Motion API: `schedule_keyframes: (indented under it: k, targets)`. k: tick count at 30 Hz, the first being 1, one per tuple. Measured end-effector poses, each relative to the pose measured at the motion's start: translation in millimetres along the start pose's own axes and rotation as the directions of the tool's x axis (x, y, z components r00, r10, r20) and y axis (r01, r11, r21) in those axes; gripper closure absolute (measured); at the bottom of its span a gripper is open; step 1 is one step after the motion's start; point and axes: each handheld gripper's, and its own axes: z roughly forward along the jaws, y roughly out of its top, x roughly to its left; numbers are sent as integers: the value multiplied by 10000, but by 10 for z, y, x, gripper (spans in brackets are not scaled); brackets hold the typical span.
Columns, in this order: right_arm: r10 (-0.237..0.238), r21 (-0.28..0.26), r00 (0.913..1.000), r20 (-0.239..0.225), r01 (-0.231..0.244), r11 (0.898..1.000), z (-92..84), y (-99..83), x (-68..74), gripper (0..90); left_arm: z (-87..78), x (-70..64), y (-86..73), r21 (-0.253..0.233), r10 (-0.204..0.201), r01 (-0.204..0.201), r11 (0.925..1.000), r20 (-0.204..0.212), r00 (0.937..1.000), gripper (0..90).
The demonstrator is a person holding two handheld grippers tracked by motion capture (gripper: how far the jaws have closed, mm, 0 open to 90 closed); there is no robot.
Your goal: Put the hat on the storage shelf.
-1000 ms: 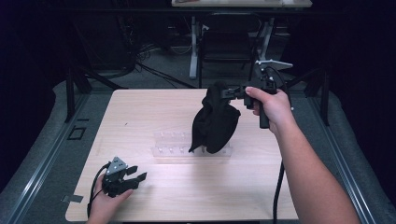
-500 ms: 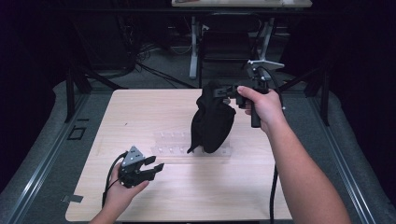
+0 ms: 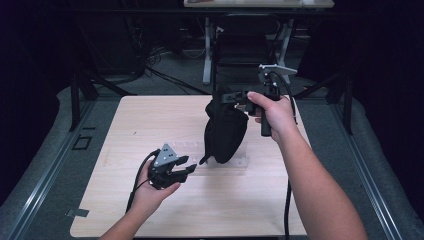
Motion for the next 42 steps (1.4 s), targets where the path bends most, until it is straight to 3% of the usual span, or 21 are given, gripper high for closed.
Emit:
schedule_keyframes:
  k: [3,12,17,21,27,31,42]
  targets:
    - [-6,23,10000,-44,6,10000,11,0,0,871,18,-21,43,83,101,-101,9999,42,9999,580]
    - [-70,-9,10000,4,70,10000,54,-3,34,869,80,-132,173,-100,540,-538,9985,265,9982,703]
    - [-65,-80,10000,6,65,9999,68,-2,35,869,100,-208,251,-158,995,-993,9949,173,9949,728]
    - [-48,-118,10000,5,48,9999,86,-2,44,868,124,-217,299,-226,967,-964,9951,95,9953,741]
    - [-77,-97,10000,-22,76,9999,133,-9,77,860,147,-223,316,-34,1242,-1243,9922,-160,9921,806]
    - [-194,-32,9998,-42,194,9998,145,-15,107,812,134,-215,304,24,1337,-1336,9910,-176,9909,814]
    - [-666,-195,9978,-20,666,9976,0,-64,238,738,88,-169,271,67,1383,-1382,9904,-376,9897,833]
